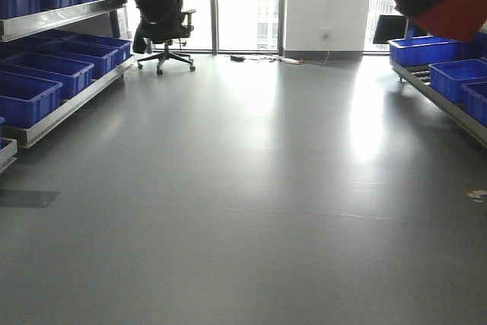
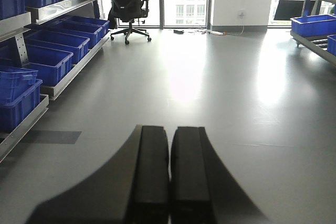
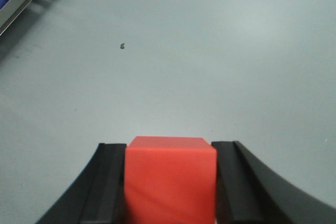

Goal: Pick red cube and place on left shelf
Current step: 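Drive the base to the shelf of blue bins, holding the cube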

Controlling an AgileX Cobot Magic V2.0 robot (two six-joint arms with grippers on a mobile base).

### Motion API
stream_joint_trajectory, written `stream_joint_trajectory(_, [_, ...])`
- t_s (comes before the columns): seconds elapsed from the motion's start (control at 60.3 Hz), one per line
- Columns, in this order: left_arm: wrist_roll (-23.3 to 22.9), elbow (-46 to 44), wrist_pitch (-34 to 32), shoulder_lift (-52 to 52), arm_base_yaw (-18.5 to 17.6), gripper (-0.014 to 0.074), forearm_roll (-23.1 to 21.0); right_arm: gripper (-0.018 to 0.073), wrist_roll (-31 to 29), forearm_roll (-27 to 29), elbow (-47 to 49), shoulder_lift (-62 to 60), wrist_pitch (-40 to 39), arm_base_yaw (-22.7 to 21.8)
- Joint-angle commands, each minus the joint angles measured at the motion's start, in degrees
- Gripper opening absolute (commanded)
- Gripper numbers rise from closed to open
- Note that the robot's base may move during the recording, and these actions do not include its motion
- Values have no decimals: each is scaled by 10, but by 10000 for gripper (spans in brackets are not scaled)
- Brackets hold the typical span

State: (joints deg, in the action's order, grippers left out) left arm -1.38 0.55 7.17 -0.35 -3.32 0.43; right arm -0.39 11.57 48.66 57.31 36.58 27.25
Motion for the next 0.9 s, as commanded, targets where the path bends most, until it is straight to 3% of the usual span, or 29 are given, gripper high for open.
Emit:
stream_joint_trajectory(0.0, [0, 13, -52, -8, -2, 102, -4, 55, -5, 6, 16, -11, -39, 1])
stream_joint_trajectory(0.88, [0, 13, -52, -8, -2, 102, -1, 55, -5, 6, 16, -11, -39, 1])
